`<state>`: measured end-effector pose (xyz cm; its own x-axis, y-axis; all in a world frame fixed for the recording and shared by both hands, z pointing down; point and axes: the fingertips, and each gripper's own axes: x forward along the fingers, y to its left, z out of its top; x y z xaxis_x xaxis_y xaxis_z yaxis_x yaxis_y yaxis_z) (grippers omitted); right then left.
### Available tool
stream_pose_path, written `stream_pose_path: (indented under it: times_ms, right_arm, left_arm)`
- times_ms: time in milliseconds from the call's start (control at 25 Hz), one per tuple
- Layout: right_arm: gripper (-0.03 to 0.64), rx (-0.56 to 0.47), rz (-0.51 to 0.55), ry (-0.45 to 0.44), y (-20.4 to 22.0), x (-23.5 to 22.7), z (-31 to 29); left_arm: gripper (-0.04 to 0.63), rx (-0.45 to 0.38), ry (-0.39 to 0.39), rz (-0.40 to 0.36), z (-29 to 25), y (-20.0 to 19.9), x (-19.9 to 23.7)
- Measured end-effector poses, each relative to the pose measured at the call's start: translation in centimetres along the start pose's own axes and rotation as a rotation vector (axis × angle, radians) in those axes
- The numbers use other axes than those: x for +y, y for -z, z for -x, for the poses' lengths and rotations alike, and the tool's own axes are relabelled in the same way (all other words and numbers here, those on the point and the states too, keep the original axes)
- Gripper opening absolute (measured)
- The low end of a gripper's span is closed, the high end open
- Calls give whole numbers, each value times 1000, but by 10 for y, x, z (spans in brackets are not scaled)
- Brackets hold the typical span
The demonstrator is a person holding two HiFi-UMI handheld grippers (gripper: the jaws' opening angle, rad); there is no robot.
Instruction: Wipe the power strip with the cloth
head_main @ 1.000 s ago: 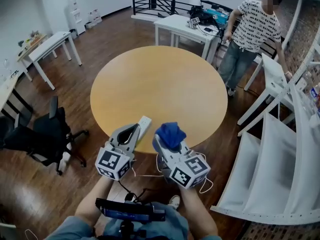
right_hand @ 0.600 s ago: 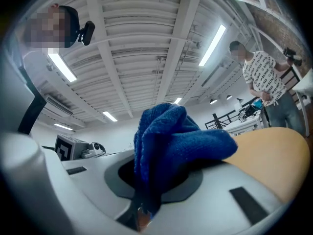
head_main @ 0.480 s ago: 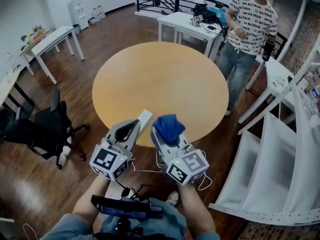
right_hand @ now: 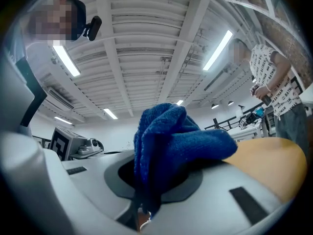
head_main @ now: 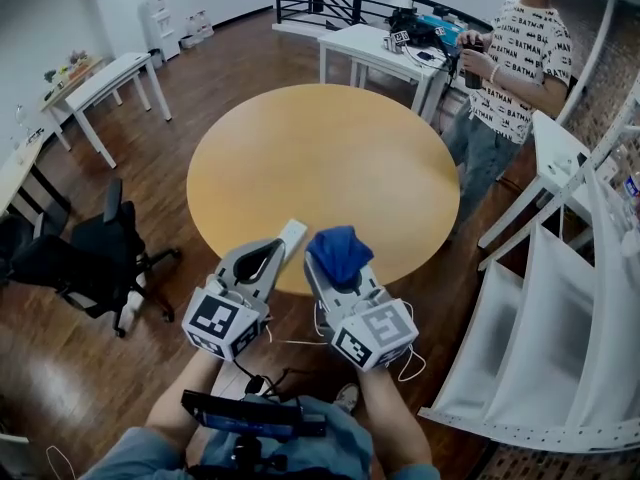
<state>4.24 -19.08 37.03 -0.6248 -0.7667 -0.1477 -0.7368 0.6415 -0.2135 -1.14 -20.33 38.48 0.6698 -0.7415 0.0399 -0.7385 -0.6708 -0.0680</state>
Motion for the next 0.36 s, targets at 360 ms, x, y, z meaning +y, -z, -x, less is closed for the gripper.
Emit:
stream_pose_path:
  times_ms: [360]
  right_arm:
    - [60,-8,38,10,-7,0,-1]
  left_arm:
    - [9,-2,-7,-5,-2,-1,0]
